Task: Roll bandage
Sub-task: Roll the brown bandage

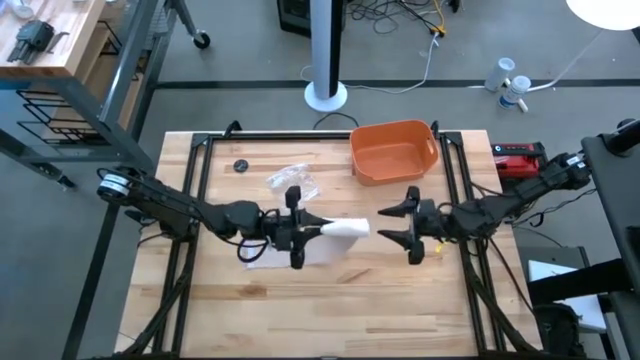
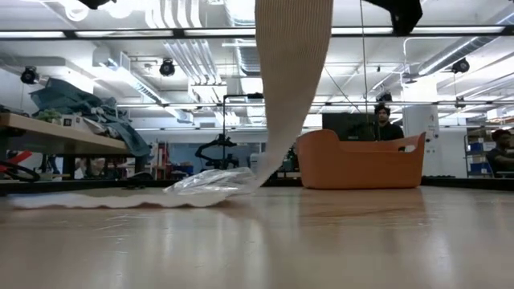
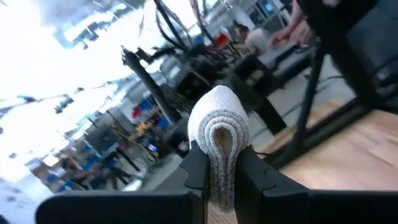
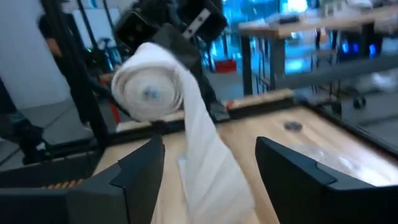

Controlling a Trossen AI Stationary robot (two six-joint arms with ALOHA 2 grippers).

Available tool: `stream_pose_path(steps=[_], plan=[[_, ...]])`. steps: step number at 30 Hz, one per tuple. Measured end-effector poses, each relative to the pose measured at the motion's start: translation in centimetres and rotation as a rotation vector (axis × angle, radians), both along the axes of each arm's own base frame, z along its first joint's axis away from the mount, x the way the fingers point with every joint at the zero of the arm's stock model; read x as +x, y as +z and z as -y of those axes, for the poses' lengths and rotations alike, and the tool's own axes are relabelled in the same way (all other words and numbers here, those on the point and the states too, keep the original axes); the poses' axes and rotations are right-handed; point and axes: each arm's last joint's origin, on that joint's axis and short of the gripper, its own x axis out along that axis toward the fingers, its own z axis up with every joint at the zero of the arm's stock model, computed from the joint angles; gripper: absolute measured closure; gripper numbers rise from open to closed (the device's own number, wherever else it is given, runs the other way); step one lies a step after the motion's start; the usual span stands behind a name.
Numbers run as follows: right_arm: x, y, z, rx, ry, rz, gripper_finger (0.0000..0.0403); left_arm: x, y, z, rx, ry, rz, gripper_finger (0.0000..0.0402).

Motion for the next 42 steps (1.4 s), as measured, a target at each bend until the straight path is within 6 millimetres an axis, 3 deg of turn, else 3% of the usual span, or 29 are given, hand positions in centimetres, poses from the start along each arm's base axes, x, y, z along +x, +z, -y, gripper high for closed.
stream_pose_path(steps=[5, 11, 16, 24, 28, 31, 40, 42], plan=[[0.9, 0.0, -0.5, -0.106, 0.008, 0.01, 0.0183, -0.1, 0.2, 0.0, 0.121, 0.023, 0.012, 0.0374], [2.9, 1.3, -1.2, -0.268, -0.044, -0.011, 0.0192, 0.0, -0.1, 0.0, 0.149, 0.025, -0.013, 0.0374], [4.1, 2.4, -1.7, -0.314, -0.062, -0.02, 0.0176, 0.0, -0.1, 0.0, 0.127, 0.021, -0.018, 0.0374], [5.5, 2.7, -2.3, -0.421, -0.06, -0.06, 0.0141, 0.0, -0.2, 0.0, 0.081, 0.011, -0.024, 0.0374], [5.9, 2.6, -2.6, -0.469, -0.049, -0.079, 0.0145, 0.0, -0.2, 0.0, 0.058, 0.008, -0.025, 0.0374], [5.9, 2.6, -2.6, -0.488, -0.042, -0.08, 0.0178, 0.0, -0.2, 0.0, 0.05, 0.006, -0.024, 0.0374], [5.9, 2.6, -2.6, -0.502, -0.036, -0.082, 0.0358, 0.0, -0.2, 0.0, 0.024, -0.001, -0.029, 0.0369], [5.9, 2.6, -2.6, -0.503, -0.035, -0.083, 0.0375, 0.0, -0.3, 0.0, 0.006, -0.004, -0.03, 0.0367]])
